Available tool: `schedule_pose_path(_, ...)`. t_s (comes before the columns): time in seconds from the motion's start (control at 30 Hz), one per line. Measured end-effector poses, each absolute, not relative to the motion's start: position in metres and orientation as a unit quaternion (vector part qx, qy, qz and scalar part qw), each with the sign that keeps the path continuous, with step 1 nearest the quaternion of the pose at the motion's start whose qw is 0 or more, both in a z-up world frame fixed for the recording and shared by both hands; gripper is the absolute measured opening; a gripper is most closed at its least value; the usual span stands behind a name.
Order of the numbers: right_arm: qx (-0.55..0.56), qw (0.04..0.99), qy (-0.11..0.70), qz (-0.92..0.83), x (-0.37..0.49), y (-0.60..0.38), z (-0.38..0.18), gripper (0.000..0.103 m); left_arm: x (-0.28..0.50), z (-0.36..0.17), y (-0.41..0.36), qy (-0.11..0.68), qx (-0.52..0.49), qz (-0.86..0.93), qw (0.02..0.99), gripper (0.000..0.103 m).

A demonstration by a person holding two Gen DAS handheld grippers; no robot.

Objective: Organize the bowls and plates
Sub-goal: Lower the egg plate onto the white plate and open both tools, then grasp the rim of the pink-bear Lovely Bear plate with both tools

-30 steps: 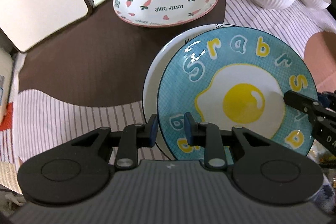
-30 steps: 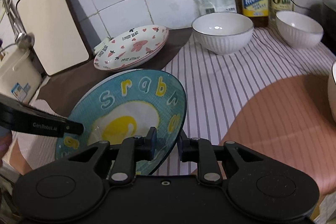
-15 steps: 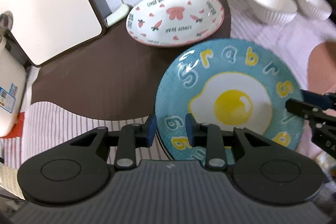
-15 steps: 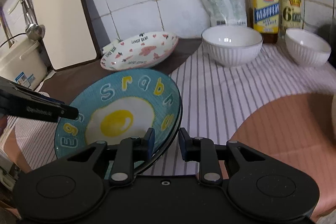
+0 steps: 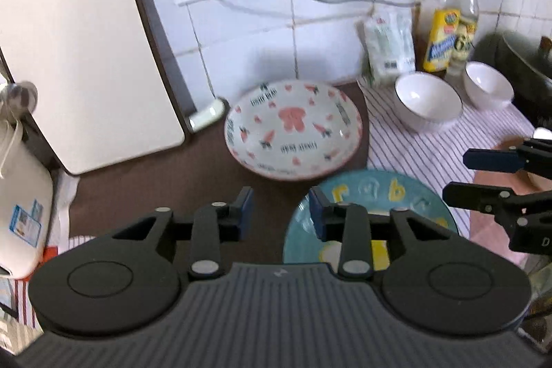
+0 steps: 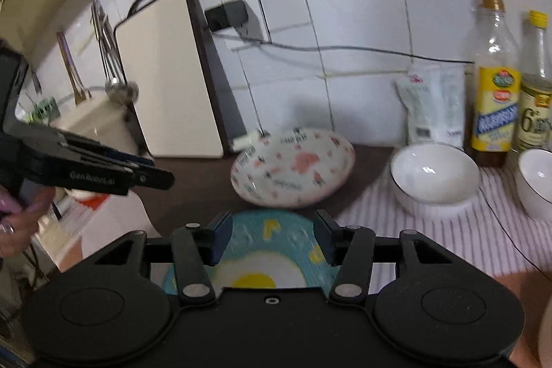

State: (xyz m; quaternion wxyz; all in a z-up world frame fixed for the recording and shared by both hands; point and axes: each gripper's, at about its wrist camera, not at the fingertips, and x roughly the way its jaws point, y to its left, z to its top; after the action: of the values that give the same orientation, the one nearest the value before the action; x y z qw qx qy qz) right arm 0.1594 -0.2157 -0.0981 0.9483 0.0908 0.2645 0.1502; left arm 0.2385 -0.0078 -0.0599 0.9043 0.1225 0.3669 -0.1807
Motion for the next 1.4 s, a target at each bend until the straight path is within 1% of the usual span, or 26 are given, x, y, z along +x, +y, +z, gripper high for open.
schedule_pose_path(0.1, 0.113, 0.95, 0.25, 0.146, 0.178, -0.215, -0.096, 0.069, 0.252, -0.055, -0.002, 0.36, 0.107, -0.184, 0.908, 0.042)
schedule_pose_path(0.13, 0.124, 0.95, 0.248, 0.143, 0.185, -0.216, -0.097, 0.069, 0.257, -0.056, 0.001, 0.36, 0.099, -0.185, 0.909, 0.042)
schedule_pose_path(0.2, 0.145, 0.948, 0.249, 0.134, 0.201, -0.219, -0.103, 0.069, 0.268, -0.059, 0.007, 0.363, 0.076, -0.186, 0.91, 0.051)
schedule_pose_path(0.33, 0.188, 0.94, 0.266, 0.1, 0.228, -0.226, -0.121, 0.069, 0.29, -0.079, 0.018, 0.369, 0.034, -0.175, 0.912, 0.055)
schedule_pose_path(0.4, 0.203, 0.934, 0.28, 0.089, 0.244, -0.228, -0.132, 0.069, 0.301, -0.092, 0.023, 0.365, 0.015, -0.169, 0.915, 0.06)
schedule_pose_path(0.5, 0.212, 0.925, 0.306, 0.071, 0.263, -0.228, -0.147, 0.069, 0.314, -0.111, 0.027, 0.338, -0.005, -0.167, 0.926, 0.061)
schedule_pose_path(0.63, 0.211, 0.918, 0.332, 0.044, 0.285, -0.222, -0.162, 0.069, 0.34, -0.133, 0.024, 0.332, -0.015, -0.163, 0.929, 0.062)
schedule_pose_path(0.7, 0.201, 0.916, 0.344, 0.038, 0.295, -0.217, -0.167, 0.069, 0.354, -0.144, 0.021, 0.342, -0.014, -0.159, 0.926, 0.062)
schedule_pose_path(0.8, 0.155, 0.923, 0.352, 0.018, 0.309, -0.205, -0.17, 0.069, 0.376, -0.162, 0.021, 0.376, -0.026, -0.155, 0.913, 0.062)
schedule_pose_path(0.93, 0.175, 0.913, 0.368, 0.015, 0.33, -0.211, -0.177, 0.069, 0.396, -0.179, 0.025, 0.402, -0.046, -0.153, 0.902, 0.062)
schedule_pose_path(1.03, 0.182, 0.909, 0.374, 0.015, 0.34, -0.213, -0.181, 0.069, 0.406, -0.187, 0.028, 0.412, -0.058, -0.161, 0.895, 0.06)
schedule_pose_path(1.1, 0.185, 0.907, 0.377, 0.013, 0.344, -0.212, -0.183, 0.069, 0.411, -0.192, 0.029, 0.416, -0.065, -0.16, 0.893, 0.056)
schedule_pose_path(1.13, 0.183, 0.908, 0.378, 0.012, 0.346, -0.21, -0.185, 0.069, 0.413, -0.193, 0.03, 0.418, -0.069, -0.162, 0.891, 0.054)
schedule_pose_path(1.17, 0.183, 0.907, 0.378, 0.016, 0.347, -0.208, -0.186, 0.069, 0.415, -0.196, 0.031, 0.421, -0.075, -0.164, 0.889, 0.045)
schedule_pose_path(1.27, 0.183, 0.908, 0.375, 0.022, 0.353, -0.204, -0.188, 0.069, 0.414, -0.197, 0.03, 0.414, -0.07, -0.174, 0.891, 0.029)
schedule_pose_path(1.33, 0.19, 0.906, 0.377, 0.025, 0.357, -0.204, -0.189, 0.062, 0.414, -0.196, 0.029, 0.419, -0.071, -0.179, 0.887, 0.025)
schedule_pose_path(1.37, 0.194, 0.905, 0.378, 0.024, 0.358, -0.205, -0.189, 0.061, 0.415, -0.196, 0.028, 0.424, -0.077, -0.18, 0.884, 0.024)
schedule_pose_path(1.4, 0.196, 0.905, 0.378, 0.022, 0.358, -0.206, -0.189, 0.058, 0.415, -0.196, 0.027, 0.427, -0.081, -0.18, 0.882, 0.024)
